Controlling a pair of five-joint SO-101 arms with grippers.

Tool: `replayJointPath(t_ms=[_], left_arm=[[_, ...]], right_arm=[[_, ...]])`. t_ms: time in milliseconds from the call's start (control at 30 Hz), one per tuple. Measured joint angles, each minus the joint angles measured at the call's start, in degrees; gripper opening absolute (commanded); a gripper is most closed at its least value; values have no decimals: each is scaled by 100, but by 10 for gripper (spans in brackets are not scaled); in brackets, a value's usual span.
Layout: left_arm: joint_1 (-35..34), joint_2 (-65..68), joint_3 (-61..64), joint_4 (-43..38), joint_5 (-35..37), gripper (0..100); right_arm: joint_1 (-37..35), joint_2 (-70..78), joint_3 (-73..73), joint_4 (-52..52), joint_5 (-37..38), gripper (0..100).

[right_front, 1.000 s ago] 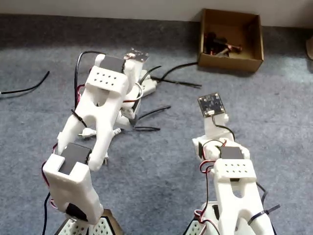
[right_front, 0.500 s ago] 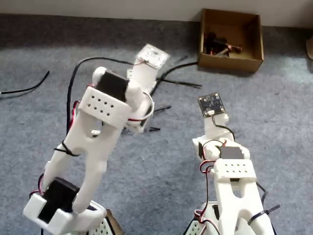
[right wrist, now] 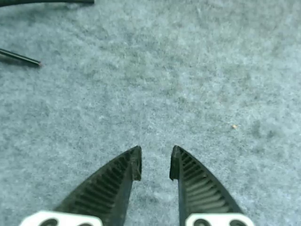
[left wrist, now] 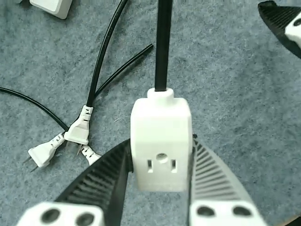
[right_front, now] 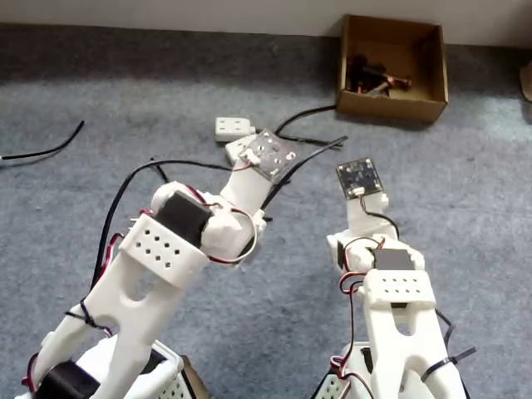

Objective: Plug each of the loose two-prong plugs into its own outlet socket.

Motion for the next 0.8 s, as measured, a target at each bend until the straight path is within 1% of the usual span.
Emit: replayJointPath(t_ms=[200,367,467,600,700,800], left_arm=[[0,-431,1433,-1292,-26,7],[0,-659,2338,-2295,-360,7],[-246,-712,2831,-3015,-527,5],[-624,-730,3473,-3956,-536,6],[-642,-730,3903,-4457,-563,8],[-765,-730,4026,-4712,-563,8]], right_arm=[[0,0,0,0,0,109],[0,0,0,0,0,109],[18,0,0,0,0,109],[18,0,0,0,0,109],[18,0,0,0,0,109],[18,0,0,0,0,109]])
